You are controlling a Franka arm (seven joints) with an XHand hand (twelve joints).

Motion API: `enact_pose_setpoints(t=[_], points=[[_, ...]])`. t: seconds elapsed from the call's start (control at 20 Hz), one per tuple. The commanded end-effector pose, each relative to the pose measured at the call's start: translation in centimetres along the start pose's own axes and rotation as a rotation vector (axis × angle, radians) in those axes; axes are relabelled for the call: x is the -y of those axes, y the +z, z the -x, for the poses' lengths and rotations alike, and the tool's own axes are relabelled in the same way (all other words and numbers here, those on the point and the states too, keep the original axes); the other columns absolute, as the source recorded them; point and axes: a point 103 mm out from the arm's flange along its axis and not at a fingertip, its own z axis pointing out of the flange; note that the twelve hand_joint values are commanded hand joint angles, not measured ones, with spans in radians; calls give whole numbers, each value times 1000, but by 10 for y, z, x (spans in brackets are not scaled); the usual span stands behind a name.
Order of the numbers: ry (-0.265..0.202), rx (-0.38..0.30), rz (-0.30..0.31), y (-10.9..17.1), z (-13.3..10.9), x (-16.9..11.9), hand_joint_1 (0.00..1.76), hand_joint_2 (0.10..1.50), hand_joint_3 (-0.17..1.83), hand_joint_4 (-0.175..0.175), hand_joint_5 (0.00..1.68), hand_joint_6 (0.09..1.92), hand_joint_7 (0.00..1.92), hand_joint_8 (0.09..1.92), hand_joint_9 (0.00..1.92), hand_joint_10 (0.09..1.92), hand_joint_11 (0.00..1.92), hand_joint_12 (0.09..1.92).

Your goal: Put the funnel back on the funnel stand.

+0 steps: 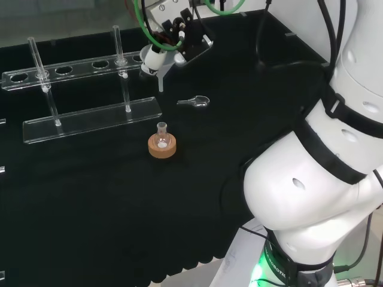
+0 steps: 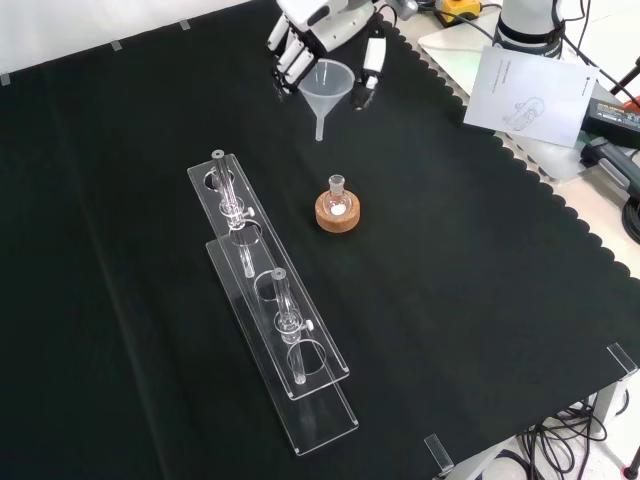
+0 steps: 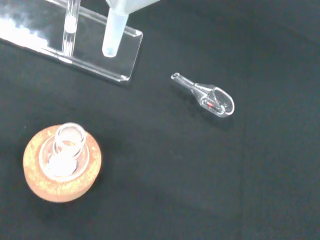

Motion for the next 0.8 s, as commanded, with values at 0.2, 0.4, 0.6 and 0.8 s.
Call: enact_pose_setpoints(t=[0.2, 0.4, 0.6, 0.8], points=[[14, -25, 25, -20, 18, -14, 642, 847, 398, -42, 569, 632, 548, 691, 1136, 514, 642, 1245], [12, -40, 32, -31, 22, -26, 642, 844, 399, -40, 574, 638, 546, 690, 1125, 512, 634, 1245], [12, -39, 38, -44, 25, -45, 641, 842, 400, -40, 576, 643, 545, 691, 1122, 514, 630, 1247], [6, -46, 44, -53, 25, -66, 641, 840, 401, -41, 576, 647, 544, 691, 1120, 516, 627, 1250]])
